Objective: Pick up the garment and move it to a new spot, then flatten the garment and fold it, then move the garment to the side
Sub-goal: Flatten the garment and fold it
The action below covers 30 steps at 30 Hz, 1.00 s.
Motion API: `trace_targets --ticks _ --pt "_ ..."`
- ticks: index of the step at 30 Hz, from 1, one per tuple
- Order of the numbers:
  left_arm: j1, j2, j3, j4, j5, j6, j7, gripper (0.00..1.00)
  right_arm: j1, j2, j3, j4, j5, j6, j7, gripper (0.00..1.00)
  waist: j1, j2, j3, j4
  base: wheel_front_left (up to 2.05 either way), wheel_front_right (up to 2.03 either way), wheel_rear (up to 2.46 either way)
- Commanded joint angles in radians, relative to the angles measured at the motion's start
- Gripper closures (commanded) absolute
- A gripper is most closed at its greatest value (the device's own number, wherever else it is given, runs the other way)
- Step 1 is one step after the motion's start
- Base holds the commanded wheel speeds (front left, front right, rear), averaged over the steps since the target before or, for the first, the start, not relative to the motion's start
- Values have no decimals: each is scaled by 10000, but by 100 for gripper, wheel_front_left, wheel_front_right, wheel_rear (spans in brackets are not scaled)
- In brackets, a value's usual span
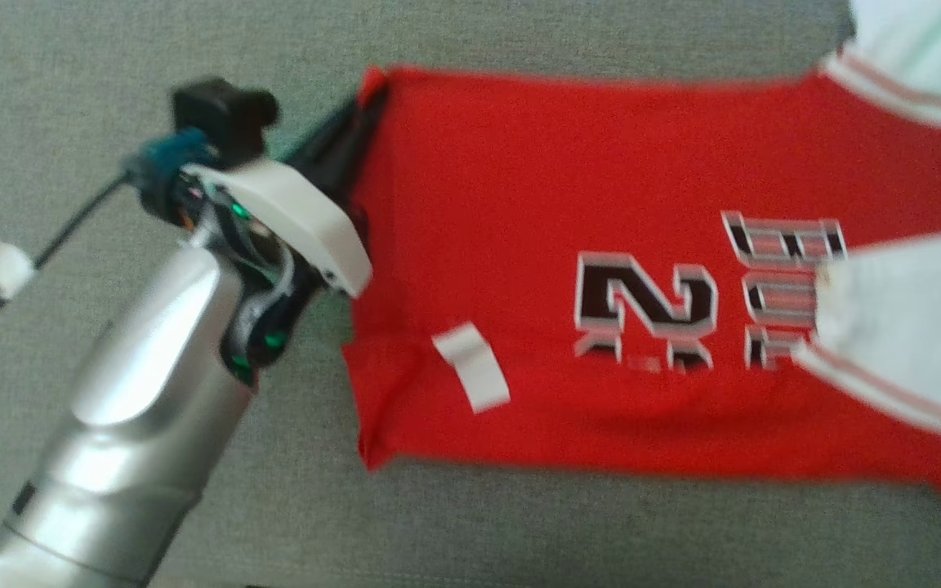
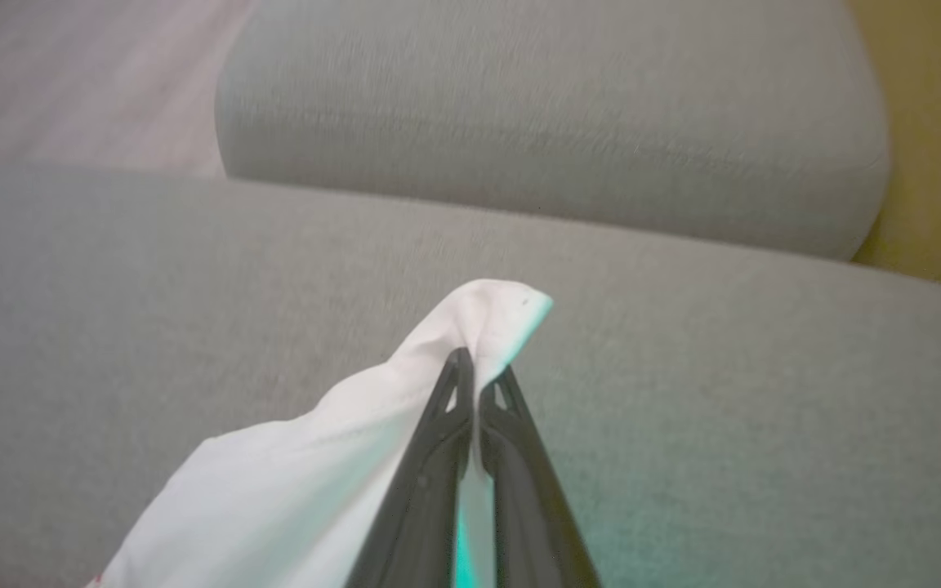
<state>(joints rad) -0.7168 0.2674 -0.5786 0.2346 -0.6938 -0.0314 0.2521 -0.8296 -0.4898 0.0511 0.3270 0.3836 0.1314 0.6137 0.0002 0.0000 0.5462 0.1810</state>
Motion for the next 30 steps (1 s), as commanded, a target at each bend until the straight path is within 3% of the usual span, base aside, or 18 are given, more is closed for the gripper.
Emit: trace_targets --ticks 1,8,12,21,29,30 --pt "-515 330 700 -286 13 167 -307 100 -473 68 -207 -303 -81 -7 -312 100 -2 0 -102 -60 0 0 0" --pt "-93 419 1122 -839 -420 233 -650 100 -335 254 -734 -512 373 -7 -704 100 -2 0 -568 -338 0 0 0" --pt "687 578 1155 -1131 -624 262 -730 100 1022 192 -653 -1121 723 -7 -604 100 -2 0 -945 -620 0 0 0" --pt "3333 1153 1595 -2335 -1151 607 -1361 100 5034 839 -810 -3625 1316 -7 -361 100 -2 0 -1798 -1314 0 0 0" --pt "4925 1457 1591 -2966 -1158 1005 -1574 100 6750 1300 -634 -4185 1138 -7 6 100 -2 0 -2114 -1663 0 0 0" --pt "5051 1495 1582 -2966 -1047 1100 -1650 100 6824 1338 -618 -4189 1099 -7 26 83 -2 0 -2132 -1688 0 0 0"
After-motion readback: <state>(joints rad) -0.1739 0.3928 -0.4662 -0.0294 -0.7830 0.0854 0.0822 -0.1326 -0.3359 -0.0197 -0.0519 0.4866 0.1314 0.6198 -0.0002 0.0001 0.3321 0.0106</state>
